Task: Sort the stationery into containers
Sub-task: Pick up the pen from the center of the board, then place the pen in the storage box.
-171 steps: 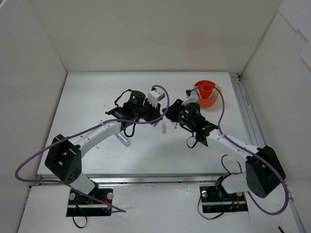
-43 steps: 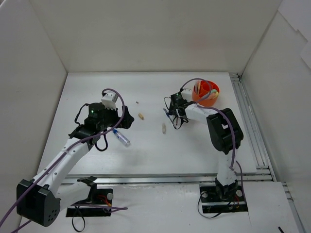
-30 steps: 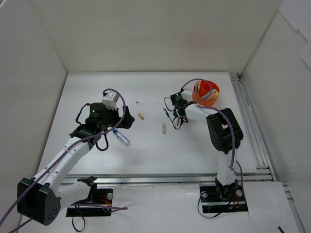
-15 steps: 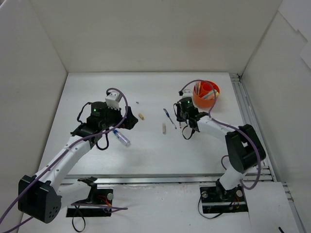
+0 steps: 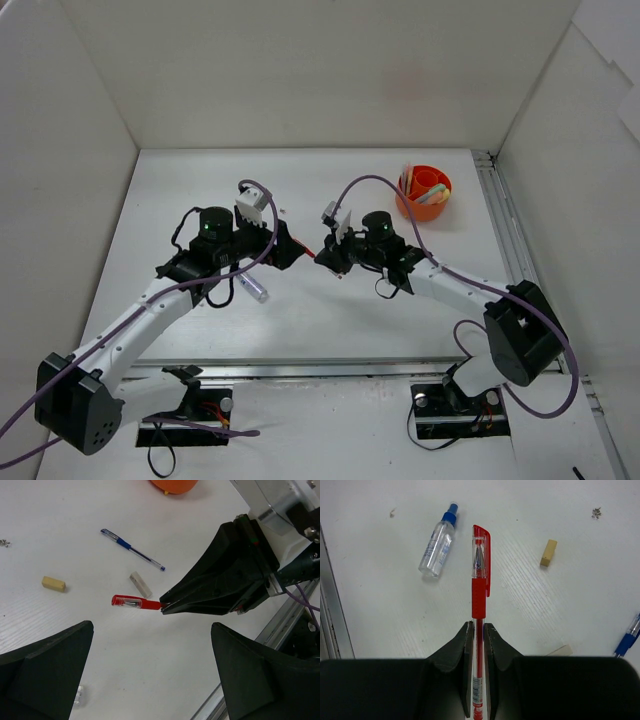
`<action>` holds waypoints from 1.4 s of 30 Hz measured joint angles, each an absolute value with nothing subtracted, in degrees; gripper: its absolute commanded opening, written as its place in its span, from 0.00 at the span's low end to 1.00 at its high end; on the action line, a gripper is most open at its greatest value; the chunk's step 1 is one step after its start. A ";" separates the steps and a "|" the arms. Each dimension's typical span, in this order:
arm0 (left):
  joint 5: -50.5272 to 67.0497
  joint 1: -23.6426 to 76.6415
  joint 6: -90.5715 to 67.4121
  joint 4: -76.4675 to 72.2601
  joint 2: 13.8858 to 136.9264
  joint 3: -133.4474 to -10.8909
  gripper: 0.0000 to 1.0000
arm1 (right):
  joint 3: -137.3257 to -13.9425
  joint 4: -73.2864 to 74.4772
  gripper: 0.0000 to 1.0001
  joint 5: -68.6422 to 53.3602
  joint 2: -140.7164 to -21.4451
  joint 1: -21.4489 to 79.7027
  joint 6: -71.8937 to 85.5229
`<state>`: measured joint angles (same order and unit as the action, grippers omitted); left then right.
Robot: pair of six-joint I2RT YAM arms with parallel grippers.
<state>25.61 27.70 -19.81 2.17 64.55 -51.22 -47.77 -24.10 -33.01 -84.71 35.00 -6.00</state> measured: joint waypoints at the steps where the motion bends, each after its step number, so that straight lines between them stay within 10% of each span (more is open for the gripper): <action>1: 25.65 27.70 -19.99 2.07 64.66 -51.27 1.00 | -47.48 -24.62 0.00 -33.30 -84.47 35.20 -6.11; 7: 25.65 27.70 -21.08 1.21 65.82 -51.40 0.97 | -43.81 -28.51 0.00 -32.80 -79.77 36.47 -5.39; 22: 30.63 27.81 -25.28 -6.83 67.68 -51.35 0.28 | -41.30 -34.20 0.00 -24.69 -74.85 42.92 -3.64; 31: 31.66 28.03 -26.09 -7.92 68.53 -51.35 0.70 | -40.34 -37.50 0.00 -18.15 -74.26 44.84 -2.96; 42: 29.91 28.08 -25.74 -6.09 68.10 -51.35 0.83 | -39.27 -39.13 0.00 -8.80 -71.99 45.47 -3.11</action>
